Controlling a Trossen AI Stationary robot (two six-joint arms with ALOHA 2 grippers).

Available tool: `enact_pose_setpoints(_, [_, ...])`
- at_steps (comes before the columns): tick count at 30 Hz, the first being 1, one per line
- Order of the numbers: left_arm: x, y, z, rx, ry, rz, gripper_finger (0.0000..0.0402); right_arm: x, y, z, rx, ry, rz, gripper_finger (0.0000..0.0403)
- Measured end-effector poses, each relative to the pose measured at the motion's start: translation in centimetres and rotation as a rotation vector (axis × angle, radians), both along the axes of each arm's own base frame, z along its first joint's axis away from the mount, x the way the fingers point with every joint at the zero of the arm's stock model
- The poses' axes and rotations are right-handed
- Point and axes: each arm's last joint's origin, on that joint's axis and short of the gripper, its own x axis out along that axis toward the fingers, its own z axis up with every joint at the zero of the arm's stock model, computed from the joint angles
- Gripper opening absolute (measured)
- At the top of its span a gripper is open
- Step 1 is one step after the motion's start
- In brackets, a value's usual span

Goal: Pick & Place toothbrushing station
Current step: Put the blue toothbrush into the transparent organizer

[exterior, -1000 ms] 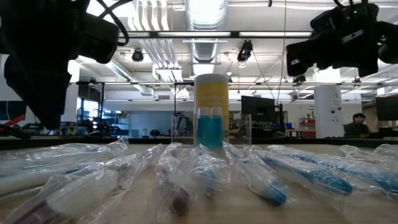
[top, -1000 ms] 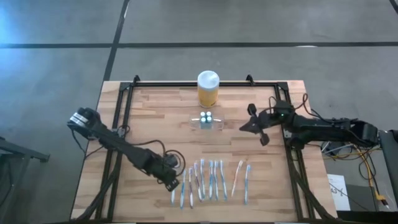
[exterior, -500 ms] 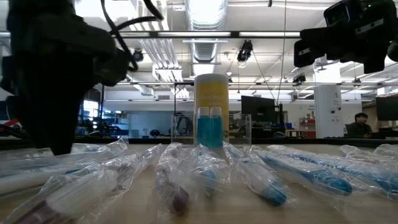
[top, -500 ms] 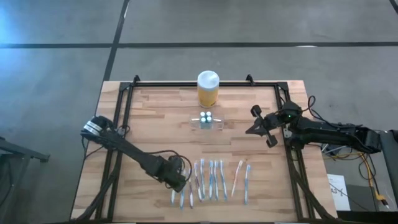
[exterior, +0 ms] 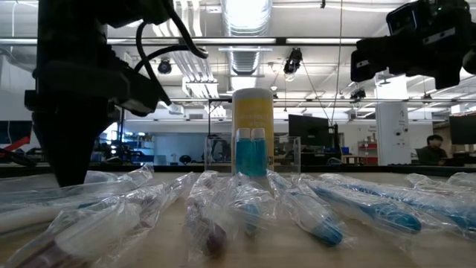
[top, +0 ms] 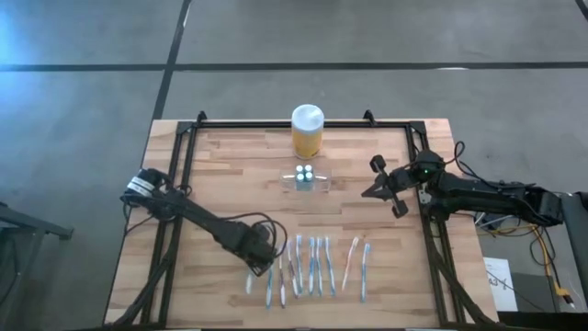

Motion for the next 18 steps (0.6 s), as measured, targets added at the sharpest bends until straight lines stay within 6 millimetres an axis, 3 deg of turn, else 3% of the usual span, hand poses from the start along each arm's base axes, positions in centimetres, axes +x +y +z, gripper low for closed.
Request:
enact_pose_setpoints(6, [0.1, 0.8, 0.1, 0.002, 0.006, -0.121, 0.0019, -0.1, 0.0, -0.4, 0.003, 0.010, -0.012, 0.0008])
enact_pose_setpoints(12, [0.4, 2.3, 1.6, 0.106, -0.076, -0.204, 0.0015, -0.1, 0.0, -0.5, 0.007, 0.016, -0.013, 0.0008])
enact_pose_setpoints(18, [-0.2, 5.3, 6.3, 0.360, -0.266, -0.205, 0.0007, -0.2, 0.1, -1.0, 0.012, 0.029, -0.019, 0.0008])
